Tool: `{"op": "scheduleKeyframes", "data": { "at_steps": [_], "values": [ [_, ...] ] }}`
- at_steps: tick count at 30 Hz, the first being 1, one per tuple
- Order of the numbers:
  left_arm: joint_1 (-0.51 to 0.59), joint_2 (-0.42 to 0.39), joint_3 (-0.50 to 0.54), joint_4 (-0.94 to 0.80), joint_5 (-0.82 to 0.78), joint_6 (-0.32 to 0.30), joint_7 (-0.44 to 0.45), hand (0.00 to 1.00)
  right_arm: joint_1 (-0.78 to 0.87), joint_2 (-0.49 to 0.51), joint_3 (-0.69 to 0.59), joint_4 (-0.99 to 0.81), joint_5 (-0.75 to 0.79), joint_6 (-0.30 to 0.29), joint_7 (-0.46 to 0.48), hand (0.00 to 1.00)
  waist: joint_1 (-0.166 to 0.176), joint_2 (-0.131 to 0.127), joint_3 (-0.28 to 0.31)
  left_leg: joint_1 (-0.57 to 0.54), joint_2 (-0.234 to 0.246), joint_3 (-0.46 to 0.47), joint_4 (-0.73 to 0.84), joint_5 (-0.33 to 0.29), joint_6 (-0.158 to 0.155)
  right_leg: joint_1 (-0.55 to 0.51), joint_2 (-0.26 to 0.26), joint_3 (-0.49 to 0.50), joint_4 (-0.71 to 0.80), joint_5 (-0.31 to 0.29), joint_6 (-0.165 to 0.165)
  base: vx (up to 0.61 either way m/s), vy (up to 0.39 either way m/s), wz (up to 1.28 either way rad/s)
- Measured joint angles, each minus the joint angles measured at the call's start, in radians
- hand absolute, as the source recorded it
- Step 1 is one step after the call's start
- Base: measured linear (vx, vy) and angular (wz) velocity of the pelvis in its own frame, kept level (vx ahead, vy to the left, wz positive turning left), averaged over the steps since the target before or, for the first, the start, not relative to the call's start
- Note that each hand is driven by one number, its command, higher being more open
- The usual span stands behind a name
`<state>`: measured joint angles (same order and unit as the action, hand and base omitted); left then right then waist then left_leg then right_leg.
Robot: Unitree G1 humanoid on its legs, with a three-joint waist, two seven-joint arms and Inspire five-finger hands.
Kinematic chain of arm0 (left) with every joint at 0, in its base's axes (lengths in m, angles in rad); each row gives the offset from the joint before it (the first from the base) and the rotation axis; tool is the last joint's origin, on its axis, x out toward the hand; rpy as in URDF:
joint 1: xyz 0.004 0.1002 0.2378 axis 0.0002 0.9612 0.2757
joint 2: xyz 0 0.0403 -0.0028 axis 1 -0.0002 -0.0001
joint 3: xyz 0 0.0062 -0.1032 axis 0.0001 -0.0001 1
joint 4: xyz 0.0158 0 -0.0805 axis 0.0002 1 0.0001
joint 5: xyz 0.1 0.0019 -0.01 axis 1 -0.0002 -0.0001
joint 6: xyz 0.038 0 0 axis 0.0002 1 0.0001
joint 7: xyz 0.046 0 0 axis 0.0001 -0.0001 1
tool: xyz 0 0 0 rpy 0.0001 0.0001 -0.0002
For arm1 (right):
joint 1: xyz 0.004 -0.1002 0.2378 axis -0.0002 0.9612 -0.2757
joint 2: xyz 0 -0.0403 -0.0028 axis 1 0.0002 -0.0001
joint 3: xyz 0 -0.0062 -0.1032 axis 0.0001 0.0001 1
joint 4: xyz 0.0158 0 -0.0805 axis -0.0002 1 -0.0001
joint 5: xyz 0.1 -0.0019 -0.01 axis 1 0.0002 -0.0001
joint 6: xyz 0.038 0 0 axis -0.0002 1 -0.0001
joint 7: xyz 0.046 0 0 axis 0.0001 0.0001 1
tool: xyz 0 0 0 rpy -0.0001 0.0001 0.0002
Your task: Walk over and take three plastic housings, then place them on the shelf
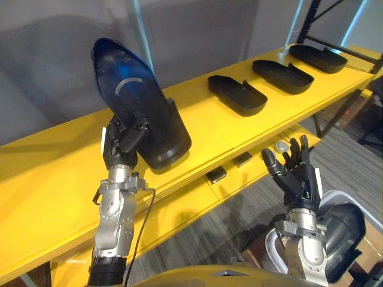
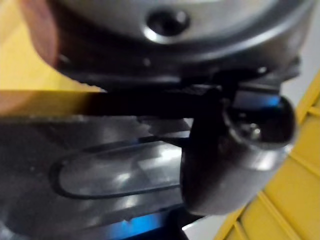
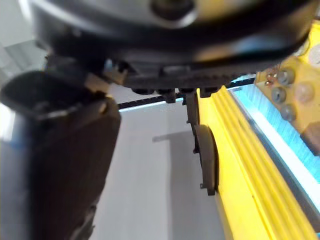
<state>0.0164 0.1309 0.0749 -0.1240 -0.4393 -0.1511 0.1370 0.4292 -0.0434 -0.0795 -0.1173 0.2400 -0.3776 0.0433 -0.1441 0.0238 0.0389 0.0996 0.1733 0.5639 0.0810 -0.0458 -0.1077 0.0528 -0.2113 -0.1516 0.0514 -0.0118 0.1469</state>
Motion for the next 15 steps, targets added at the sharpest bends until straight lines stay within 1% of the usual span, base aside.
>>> {"op": "scheduleKeyframes", "data": {
  "at_steps": [2, 5, 7, 8, 12, 15],
  "values": [
    [-0.044, 0.017, 0.034, 0.057, -0.023, 0.034, 0.032, 0.00, 0.040, -0.002, 0.002, 0.008, -0.035, 0.033, 0.048, 1.00, -0.003, 0.009, 0.002, 0.014, 0.005, 0.022, -0.003, -0.001, -0.004, -0.003, 0.006, 0.021, 0.000, 0.001, -0.002, -0.01, -0.007, -0.23],
    [-0.091, 0.059, 0.078, 0.147, -0.069, 0.078, 0.054, 0.00, 0.068, -0.028, 0.020, 0.065, -0.079, 0.051, 0.094, 1.00, -0.015, 0.019, -0.002, 0.016, 0.005, 0.032, -0.013, 0.002, -0.008, -0.011, 0.010, 0.028, 0.000, 0.003, -0.004, -0.02, -0.011, -0.10],
    [-0.110, 0.081, 0.099, 0.189, -0.083, 0.108, 0.058, 0.00, 0.068, -0.042, 0.039, 0.103, -0.079, 0.064, 0.105, 1.00, -0.022, 0.021, -0.003, 0.015, 0.006, 0.035, -0.015, 0.004, -0.009, -0.015, 0.012, 0.032, 0.001, 0.004, -0.005, -0.01, -0.007, -0.07],
    [-0.132, 0.097, 0.110, 0.239, -0.099, 0.137, 0.060, 0.00, 0.072, -0.042, 0.050, 0.133, -0.079, 0.070, 0.106, 1.00, -0.023, 0.023, -0.002, 0.016, 0.007, 0.038, -0.015, 0.005, -0.010, -0.016, 0.014, 0.036, 0.001, 0.005, -0.006, -0.01, -0.008, -0.06],
    [-0.180, 0.125, 0.111, 0.332, -0.110, 0.204, 0.061, 0.00, 0.079, -0.046, 0.062, 0.161, -0.079, 0.081, 0.124, 1.00, -0.026, 0.025, -0.001, 0.015, 0.009, 0.041, -0.017, 0.006, -0.011, -0.020, 0.017, 0.039, 0.001, 0.005, -0.007, 0.00, -0.002, -0.01],
    [-0.223, 0.125, 0.115, 0.389, -0.109, 0.227, 0.031, 0.00, 0.077, -0.068, 0.089, 0.192, -0.077, 0.086, 0.131, 1.00, -0.027, 0.025, -0.001, 0.015, 0.011, 0.044, -0.018, 0.006, -0.013, -0.023, 0.020, 0.044, 0.001, 0.006, -0.009, 0.00, -0.004, -0.02]
  ]
}}
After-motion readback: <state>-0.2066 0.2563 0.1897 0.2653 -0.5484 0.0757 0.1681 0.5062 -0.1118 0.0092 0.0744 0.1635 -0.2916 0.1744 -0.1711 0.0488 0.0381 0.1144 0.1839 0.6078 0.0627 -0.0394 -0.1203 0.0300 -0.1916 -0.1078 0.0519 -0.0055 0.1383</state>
